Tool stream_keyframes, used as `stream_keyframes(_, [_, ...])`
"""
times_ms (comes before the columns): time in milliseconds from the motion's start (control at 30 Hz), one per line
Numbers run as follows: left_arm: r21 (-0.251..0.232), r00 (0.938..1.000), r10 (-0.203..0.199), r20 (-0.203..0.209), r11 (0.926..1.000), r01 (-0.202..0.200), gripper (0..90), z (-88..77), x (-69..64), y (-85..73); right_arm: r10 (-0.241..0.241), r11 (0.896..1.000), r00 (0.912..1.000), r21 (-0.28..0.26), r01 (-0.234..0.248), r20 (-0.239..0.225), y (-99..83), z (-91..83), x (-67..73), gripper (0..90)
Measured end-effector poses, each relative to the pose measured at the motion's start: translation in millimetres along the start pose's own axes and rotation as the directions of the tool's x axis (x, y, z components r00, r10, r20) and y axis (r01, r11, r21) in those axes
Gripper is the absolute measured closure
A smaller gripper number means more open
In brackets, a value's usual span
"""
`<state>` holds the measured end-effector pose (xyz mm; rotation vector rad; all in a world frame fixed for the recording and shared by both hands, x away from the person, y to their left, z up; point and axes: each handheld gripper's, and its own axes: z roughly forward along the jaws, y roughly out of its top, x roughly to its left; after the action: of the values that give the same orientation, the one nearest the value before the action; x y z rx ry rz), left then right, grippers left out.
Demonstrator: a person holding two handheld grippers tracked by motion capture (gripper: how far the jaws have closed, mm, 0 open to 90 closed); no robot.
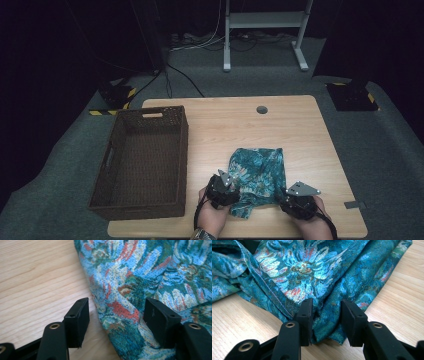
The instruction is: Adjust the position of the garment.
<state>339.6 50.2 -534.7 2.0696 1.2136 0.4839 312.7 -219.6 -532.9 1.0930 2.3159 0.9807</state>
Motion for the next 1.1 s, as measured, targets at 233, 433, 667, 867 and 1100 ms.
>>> stream_keyframes(233, [0.017, 0.9995, -0.03, -0.013, 0.9994, 0.03, 38.3, -2.3, 7.3, 2.4, -0.003, 1.0, 0.9999, -0.02, 0.003, -0.014, 4.5, 2.1, 4.8, 59.1])
stream_keyframes(433, [-0.051, 0.9992, -0.03, 0.027, 0.9982, 0.031, 40.0, -17.0, -4.2, 22.0, 0.003, 0.998, 1.0, -0.066, -0.003, -0.001, 8.1, -9.7, 1.5, 57.0])
stream_keyframes(667, [-0.057, 0.9973, -0.019, 0.071, 0.9981, 0.023, 42.4, -6.6, -29.3, 50.1, 0.018, 0.996, 0.9998, -0.083, -0.018, 0.01, 8.3, -16.4, -5.4, 56.4])
stream_keyframes(867, [-0.001, 0.995, -0.018, 0.098, 0.9998, 0.018, 42.9, 19.2, -53.8, 50.8, 0.036, 0.996, 0.9993, -0.083, -0.035, 0.011, 6.1, -18.6, -12.2, 56.4])
stream_keyframes(1100, [0.003, 0.9957, -0.012, 0.091, 0.9999, 0.011, 41.8, 39.7, -65.5, 42.5, 0.051, 0.995, 0.9986, -0.089, -0.05, 0.013, 4.9, -20.6, -16.7, 56.4])
